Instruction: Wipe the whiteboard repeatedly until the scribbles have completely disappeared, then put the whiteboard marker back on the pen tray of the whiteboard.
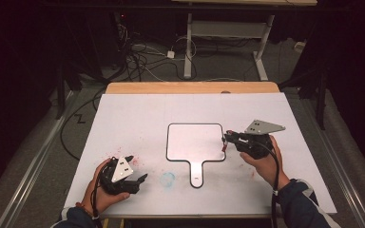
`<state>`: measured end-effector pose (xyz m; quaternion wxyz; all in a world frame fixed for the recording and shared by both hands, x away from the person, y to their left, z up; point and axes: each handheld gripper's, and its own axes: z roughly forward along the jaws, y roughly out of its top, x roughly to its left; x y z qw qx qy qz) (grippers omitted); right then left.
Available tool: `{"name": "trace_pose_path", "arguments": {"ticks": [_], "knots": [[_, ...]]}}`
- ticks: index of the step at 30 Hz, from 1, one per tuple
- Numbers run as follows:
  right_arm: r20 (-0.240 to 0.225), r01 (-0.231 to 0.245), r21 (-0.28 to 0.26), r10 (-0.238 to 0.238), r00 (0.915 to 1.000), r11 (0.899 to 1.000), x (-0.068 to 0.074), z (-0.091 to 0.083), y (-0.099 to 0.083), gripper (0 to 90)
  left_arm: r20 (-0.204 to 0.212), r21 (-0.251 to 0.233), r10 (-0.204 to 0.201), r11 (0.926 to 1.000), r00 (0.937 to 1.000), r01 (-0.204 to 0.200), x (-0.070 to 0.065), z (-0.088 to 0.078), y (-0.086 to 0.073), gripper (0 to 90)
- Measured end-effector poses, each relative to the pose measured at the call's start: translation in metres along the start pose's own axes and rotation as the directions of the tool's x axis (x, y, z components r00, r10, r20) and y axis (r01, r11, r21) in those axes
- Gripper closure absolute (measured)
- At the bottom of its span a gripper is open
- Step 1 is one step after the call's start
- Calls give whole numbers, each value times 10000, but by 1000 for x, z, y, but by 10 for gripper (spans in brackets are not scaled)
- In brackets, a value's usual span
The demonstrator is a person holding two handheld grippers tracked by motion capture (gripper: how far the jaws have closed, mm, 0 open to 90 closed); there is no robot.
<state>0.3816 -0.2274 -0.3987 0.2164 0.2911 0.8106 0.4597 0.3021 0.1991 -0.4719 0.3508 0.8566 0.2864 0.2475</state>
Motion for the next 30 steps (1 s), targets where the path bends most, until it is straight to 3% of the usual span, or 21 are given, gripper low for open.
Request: {"name": "trace_pose_path", "arguments": {"ticks": [10,20,28,30], "knots": [[258,-436,169,432,9987,9989,0,-11,-3,813,91,-39,36,10000,10000,-35,1,1,1,210],[645,-919,881,863,9942,9919,-5,-11,2,813,150,31,53,10000,9999,-54,1,1,1,210],[335,-1974,1575,1945,9803,9676,-30,17,-4,811,273,154,-41,9999,9996,37,0,4,2,210],[165,-2417,1488,2419,9702,9589,-38,23,-5,810,266,166,-64,9998,9996,60,0,4,1,210]]}}
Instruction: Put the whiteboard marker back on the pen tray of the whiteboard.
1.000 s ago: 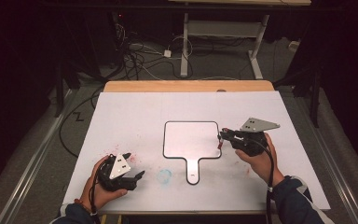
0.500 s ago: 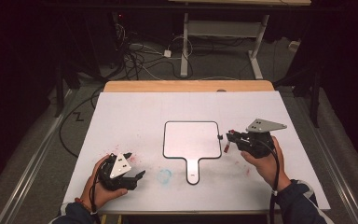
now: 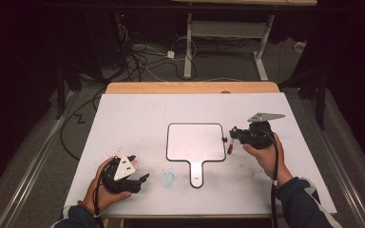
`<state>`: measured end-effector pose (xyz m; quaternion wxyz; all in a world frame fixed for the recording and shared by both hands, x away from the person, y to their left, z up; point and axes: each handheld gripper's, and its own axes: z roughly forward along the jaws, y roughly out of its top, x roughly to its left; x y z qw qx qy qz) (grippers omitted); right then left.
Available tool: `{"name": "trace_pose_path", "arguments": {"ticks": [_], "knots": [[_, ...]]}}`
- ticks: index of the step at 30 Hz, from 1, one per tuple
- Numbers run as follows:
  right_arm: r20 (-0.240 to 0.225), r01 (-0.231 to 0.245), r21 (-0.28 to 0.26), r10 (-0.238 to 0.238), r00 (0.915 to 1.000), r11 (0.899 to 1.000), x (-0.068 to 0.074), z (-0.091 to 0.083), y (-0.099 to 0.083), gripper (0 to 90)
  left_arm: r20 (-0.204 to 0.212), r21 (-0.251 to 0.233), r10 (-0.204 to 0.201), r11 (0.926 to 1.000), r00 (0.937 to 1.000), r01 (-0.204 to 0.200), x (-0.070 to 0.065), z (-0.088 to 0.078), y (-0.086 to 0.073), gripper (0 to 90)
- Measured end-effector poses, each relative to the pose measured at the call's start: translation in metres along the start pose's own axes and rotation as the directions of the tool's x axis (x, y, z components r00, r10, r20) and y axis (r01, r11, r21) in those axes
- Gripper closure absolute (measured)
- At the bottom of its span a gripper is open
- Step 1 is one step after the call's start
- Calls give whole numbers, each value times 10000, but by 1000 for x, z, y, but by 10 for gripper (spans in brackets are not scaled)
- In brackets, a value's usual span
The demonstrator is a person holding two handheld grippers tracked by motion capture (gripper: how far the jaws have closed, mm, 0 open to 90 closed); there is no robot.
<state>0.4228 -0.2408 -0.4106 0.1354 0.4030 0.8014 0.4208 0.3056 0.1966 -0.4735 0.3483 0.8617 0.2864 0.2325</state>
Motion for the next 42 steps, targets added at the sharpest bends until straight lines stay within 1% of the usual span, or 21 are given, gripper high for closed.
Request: {"name": "trace_pose_path", "arguments": {"ticks": [2,4,5,6,8,9,10,12,14,17,18,21,24,27,29,31,36,37,38,40,42], "knots": [[-47,-112,-14,112,9999,9999,-5,5,2,803,16,-30,-44,10000,10000,44,0,0,1,210],[-140,-550,-113,549,9984,9984,-12,13,3,797,34,-22,-3,10000,10000,3,0,2,2,210],[-142,-699,-142,697,9975,9975,-14,18,4,796,40,-13,40,10000,10000,-40,0,2,3,210],[-245,-809,-160,804,9965,9966,-16,22,4,795,60,-25,37,10000,10000,-36,0,3,3,210],[-119,-969,-166,967,9952,9952,-19,30,5,786,98,-9,62,10000,9999,-62,0,4,3,210],[-137,-1144,-183,1141,9934,9933,-20,35,5,786,118,-11,57,10000,9999,-57,0,4,3,210],[-149,-1212,-186,1209,9926,9925,-22,38,4,782,127,2,53,10000,9999,-53,0,4,3,210],[54,-1263,-106,1264,9920,9919,-23,47,4,773,131,18,61,10000,9999,-61,0,4,3,210],[24,-1468,33,1468,9892,9892,-23,56,4,767,135,5,66,10000,9999,-66,0,4,3,210],[308,-1763,241,1755,9840,9840,-26,70,1,750,160,21,84,10000,9998,-85,0,4,3,210],[337,-1904,322,1893,9813,9812,-27,73,-1,750,163,19,90,10000,9998,-90,-1,4,3,210],[601,-2014,526,1982,9783,9781,-28,79,-4,749,172,26,83,10000,9998,-83,0,5,3,210],[705,-2179,551,2139,9743,9744,-29,80,-8,742,189,29,101,9999,9998,-101,-1,5,3,210],[802,-2160,647,2107,9742,9742,-29,82,-10,722,197,43,112,9999,9997,-113,-1,5,3,210],[787,-2189,573,2141,9736,9741,-28,82,-12,699,207,50,123,9999,9997,-124,-1,5,3,210],[851,-2091,613,2036,9753,9760,-26,81,-12,670,214,67,120,9999,9997,-122,-1,5,4,210],[793,-1852,742,1793,9806,9799,-22,79,-12,665,220,98,146,9998,9997,-148,-1,6,3,210],[801,-1790,754,1729,9817,9810,-21,78,-12,684,220,99,148,9998,9996,-150,-1,6,3,210],[734,-1655,768,1599,9844,9832,-21,77,-12,734,230,100,144,9998,9996,-146,-1,5,3,210],[710,-1471,687,1423,9873,9867,-17,73,-10,797,245,116,144,9998,9996,-147,-1,6,3,210],[764,-1167,754,1109,9909,9903,-14,72,-9,810,275,123,155,9998,9995,-158,-1,6,3,210]]}}
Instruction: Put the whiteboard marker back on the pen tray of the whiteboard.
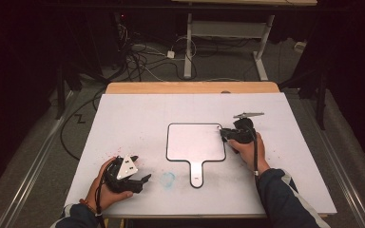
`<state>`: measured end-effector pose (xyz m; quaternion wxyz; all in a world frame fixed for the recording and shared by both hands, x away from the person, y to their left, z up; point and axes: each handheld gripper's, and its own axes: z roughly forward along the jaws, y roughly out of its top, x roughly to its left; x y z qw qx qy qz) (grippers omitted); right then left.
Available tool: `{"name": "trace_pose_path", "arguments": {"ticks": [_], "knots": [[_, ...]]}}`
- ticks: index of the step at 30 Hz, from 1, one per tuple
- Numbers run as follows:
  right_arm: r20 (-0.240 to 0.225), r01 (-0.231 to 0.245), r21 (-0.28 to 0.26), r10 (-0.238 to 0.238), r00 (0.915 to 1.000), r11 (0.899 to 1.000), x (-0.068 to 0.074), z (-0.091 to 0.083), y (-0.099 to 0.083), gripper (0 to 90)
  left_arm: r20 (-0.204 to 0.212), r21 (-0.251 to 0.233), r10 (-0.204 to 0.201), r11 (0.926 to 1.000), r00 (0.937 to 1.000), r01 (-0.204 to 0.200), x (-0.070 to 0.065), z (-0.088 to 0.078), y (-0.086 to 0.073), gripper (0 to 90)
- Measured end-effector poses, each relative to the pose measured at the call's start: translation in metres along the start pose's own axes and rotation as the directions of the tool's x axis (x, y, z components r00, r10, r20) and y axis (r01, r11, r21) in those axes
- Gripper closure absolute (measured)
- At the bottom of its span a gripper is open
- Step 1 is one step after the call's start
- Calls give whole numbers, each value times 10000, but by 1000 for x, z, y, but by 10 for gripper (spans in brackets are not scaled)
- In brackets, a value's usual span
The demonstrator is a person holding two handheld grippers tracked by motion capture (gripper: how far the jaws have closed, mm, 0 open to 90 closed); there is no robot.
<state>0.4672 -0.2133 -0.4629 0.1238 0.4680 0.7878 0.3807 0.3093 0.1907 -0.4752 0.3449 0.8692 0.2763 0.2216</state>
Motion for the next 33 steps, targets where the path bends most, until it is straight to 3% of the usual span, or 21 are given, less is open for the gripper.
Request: {"name": "trace_pose_path", "arguments": {"ticks": [3,8,12,13,18,26,31,33], "knots": [[42,278,79,-278,9996,9996,3,0,0,813,1,3,18,10000,10000,-18,0,0,0,210],[-298,71,-40,-72,9995,10000,10,-3,2,811,38,52,30,10000,10000,-30,0,0,0,210],[68,-21,26,21,10000,10000,8,3,1,757,80,153,148,9998,9999,-149,-2,1,0,210],[128,-185,43,184,9997,9998,7,4,0,767,90,143,146,9998,9999,-147,-2,1,0,210],[549,-67,-118,74,9985,9999,2,4,0,772,95,127,104,9999,9999,-105,-1,1,0,211],[803,-170,-132,180,9966,9998,-4,2,-1,668,107,120,120,9999,9999,-121,-1,1,0,211],[849,295,-488,-253,9961,9984,-4,-5,-1,607,61,72,112,9999,9999,-113,-1,0,1,211],[954,719,-680,-652,9933,9951,-4,-10,-2,597,56,35,74,10000,10000,-74,0,0,0,211]]}}
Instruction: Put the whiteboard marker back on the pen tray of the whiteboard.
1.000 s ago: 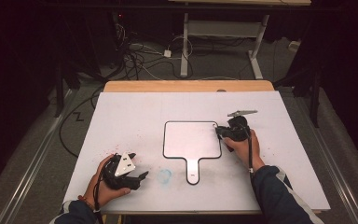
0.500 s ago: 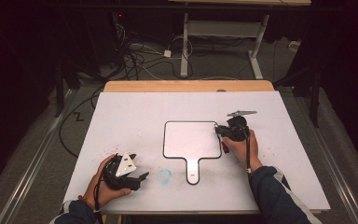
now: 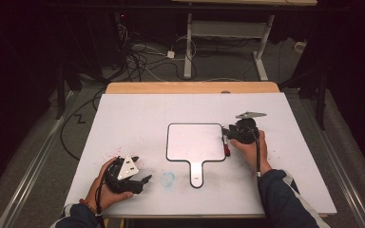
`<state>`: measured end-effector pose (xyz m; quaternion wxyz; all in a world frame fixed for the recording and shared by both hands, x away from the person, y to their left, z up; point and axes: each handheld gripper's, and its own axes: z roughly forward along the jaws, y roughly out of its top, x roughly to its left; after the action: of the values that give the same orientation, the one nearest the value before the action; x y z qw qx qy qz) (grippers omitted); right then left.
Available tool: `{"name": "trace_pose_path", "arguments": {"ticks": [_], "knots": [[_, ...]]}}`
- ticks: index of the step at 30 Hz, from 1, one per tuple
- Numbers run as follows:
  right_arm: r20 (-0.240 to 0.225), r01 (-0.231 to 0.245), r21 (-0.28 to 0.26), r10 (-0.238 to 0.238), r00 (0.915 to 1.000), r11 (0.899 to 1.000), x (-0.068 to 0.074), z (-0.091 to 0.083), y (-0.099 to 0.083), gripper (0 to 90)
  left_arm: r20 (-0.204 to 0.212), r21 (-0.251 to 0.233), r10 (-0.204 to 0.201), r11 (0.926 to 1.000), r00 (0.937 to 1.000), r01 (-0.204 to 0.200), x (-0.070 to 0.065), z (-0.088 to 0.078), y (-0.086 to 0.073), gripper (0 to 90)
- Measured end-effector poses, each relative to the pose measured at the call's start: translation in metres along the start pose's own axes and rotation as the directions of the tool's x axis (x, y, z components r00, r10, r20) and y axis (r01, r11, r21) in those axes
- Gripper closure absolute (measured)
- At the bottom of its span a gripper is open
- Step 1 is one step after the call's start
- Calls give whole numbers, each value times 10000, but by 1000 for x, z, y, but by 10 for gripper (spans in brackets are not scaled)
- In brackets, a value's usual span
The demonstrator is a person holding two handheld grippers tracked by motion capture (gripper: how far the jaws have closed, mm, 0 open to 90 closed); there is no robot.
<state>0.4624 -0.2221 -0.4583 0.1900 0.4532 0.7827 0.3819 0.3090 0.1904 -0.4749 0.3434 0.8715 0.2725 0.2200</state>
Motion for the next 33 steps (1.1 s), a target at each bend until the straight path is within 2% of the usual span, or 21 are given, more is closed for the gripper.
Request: {"name": "trace_pose_path", "arguments": {"ticks": [7,12,14,17,18,21,23,27,30,31,33], "knots": [[-267,383,-443,-395,9989,9983,-3,-15,-3,564,-58,-4,16,10000,10000,-16,0,-1,1,210],[-463,1027,-1175,-1088,9930,9877,0,-36,-6,510,-250,-134,52,9999,9997,-55,0,-3,1,210],[-523,1264,-1588,-1362,9893,9792,2,-48,-10,483,-373,-173,31,9998,9993,-37,0,-5,0,210],[-421,1821,-2212,-1959,9797,9581,5,-66,-19,447,-534,-218,-7,9998,9986,-4,1,-7,0,210],[-353,2047,-2287,-2182,9753,9517,7,-71,-22,427,-583,-228,-23,9997,9983,9,1,-7,0,210],[83,2835,-2646,-2918,9564,9217,13,-88,-36,403,-791,-296,-97,9995,9968,74,1,-8,0,207],[11,2984,-2789,-3104,9506,9128,17,-98,-45,360,-801,-266,-221,9994,9965,200,1,-8,-1,206],[169,3293,-3159,-3417,9397,8898,25,-115,-61,323,-941,-379,-316,9989,9951,282,1,-10,-1,198],[297,3378,-3268,-3476,9372,8827,30,-122,-71,278,-978,-387,-237,9991,9949,199,0,-10,0,198],[311,3393,-3212,-3483,9369,8841,32,-123,-75,278,-973,-402,-239,9990,9950,201,0,-10,0,196],[453,3625,-3126,-3674,9289,8780,34,-123,-79,275,-979,-413,-273,9989,9948,233,1,-9,1,191]]}}
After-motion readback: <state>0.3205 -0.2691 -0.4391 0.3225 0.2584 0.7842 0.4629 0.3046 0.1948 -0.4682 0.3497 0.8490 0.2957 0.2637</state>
